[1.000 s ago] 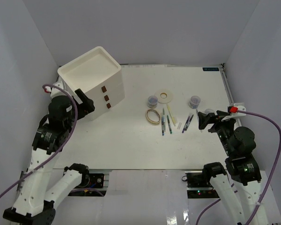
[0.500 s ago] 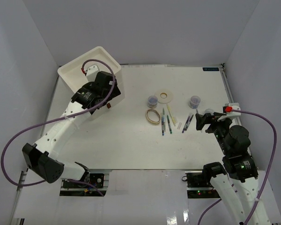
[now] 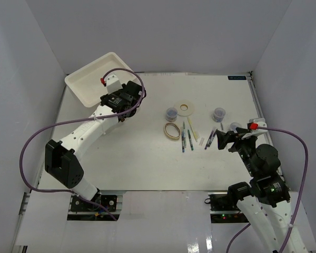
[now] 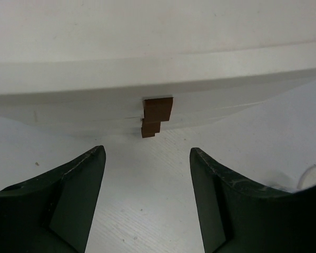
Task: Sort the stationery into containers
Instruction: Open the drawer in the storage box.
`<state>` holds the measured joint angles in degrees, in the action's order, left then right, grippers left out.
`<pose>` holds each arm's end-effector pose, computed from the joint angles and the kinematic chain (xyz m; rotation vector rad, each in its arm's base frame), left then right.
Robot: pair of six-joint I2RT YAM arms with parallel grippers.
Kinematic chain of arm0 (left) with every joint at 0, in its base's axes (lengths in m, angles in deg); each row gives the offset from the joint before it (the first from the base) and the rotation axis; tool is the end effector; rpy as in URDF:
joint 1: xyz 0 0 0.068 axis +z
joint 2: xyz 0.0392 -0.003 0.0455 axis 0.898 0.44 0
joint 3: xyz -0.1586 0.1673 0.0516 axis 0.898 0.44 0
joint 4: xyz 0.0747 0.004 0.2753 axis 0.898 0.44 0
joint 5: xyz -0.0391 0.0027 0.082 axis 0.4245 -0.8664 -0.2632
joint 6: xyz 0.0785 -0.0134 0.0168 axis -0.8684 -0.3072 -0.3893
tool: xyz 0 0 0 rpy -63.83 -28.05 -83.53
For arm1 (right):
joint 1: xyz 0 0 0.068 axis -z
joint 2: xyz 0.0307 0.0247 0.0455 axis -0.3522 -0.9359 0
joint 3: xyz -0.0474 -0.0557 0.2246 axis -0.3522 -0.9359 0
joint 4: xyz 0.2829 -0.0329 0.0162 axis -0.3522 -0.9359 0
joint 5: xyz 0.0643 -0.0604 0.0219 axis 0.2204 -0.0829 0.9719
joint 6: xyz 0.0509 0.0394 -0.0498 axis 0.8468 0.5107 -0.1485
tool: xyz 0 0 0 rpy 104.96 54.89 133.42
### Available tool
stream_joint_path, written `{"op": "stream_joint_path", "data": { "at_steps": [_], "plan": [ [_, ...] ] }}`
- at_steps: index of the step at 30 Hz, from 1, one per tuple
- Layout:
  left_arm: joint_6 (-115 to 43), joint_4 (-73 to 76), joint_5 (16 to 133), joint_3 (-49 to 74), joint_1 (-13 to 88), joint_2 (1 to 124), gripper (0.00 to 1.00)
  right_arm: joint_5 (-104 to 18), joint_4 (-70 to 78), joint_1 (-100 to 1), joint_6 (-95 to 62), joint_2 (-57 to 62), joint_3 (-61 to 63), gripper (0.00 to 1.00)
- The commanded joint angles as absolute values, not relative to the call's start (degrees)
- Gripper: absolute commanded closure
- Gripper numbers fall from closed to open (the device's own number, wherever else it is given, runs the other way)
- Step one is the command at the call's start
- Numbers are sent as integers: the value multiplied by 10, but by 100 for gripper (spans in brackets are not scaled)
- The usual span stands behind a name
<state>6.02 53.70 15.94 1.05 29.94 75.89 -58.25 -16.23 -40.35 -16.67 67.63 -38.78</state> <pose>0.3272 -0.1549 0.2746 -0.6569 2.0374 0.2710 0.1736 0.0527 0.3211 -0.0786 1.5921 0.2603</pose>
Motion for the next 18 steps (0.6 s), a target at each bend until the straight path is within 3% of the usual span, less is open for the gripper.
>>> {"op": "stream_joint_path", "data": {
  "at_steps": [1, 18],
  "plan": [
    [60, 506, 122, -17, 306, 772, 25, -585, -134, -414, -180, 688, -389, 10],
    [-5, 426, 155, -16, 351, 809, 36, -575, -128, -424, -187, 702, -407, 10]
  ]
}}
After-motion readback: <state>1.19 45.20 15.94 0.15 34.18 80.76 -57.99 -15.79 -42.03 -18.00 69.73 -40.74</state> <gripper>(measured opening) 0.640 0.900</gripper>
